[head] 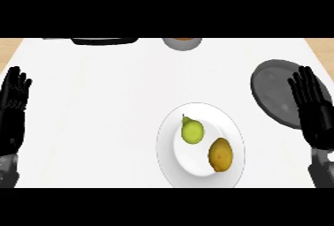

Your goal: Pick the pear from the plate and place it in the pan

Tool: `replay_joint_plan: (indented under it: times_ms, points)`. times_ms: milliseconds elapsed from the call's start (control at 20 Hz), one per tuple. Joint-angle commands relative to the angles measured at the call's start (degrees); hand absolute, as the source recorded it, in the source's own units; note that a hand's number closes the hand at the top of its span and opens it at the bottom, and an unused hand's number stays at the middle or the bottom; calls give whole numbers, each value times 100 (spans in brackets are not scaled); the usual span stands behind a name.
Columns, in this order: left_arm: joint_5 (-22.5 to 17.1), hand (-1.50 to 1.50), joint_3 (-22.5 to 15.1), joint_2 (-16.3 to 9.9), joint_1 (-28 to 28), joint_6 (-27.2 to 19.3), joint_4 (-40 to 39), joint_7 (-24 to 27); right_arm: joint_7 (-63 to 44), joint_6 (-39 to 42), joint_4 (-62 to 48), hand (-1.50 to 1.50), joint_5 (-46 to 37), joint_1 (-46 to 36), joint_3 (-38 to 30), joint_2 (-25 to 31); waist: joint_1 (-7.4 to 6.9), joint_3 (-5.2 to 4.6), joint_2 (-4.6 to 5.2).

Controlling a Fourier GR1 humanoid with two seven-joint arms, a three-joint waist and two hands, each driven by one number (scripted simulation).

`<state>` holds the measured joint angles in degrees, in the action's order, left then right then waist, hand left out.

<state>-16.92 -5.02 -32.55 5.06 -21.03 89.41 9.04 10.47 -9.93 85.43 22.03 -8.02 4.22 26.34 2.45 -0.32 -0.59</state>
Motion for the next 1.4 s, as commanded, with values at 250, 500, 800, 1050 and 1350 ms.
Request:
replay_joint_plan:
  times_ms: [250,500,800,1050,1350]
  points:
    - [-106,0,-1250,900,328,637,383,7,-800,2348,-230,150,1426,-1366,1186,-826,-833,64,292]
    - [135,0,-1789,1379,-12,574,69,112,-1023,3673,-2026,-150,1420,-1853,719,201,-475,45,151]
    - [82,0,-1695,1582,162,656,-181,86,-120,4825,-3394,-150,226,-2829,848,616,-469,42,136]
    - [136,0,-1627,1617,279,674,-164,-106,49,5300,-4085,-150,-441,-3730,1117,425,-473,39,121]
    - [186,0,-1575,1643,179,733,-248,-1,-172,5456,-3995,-150,-1333,-4250,1871,-53,-401,32,97]
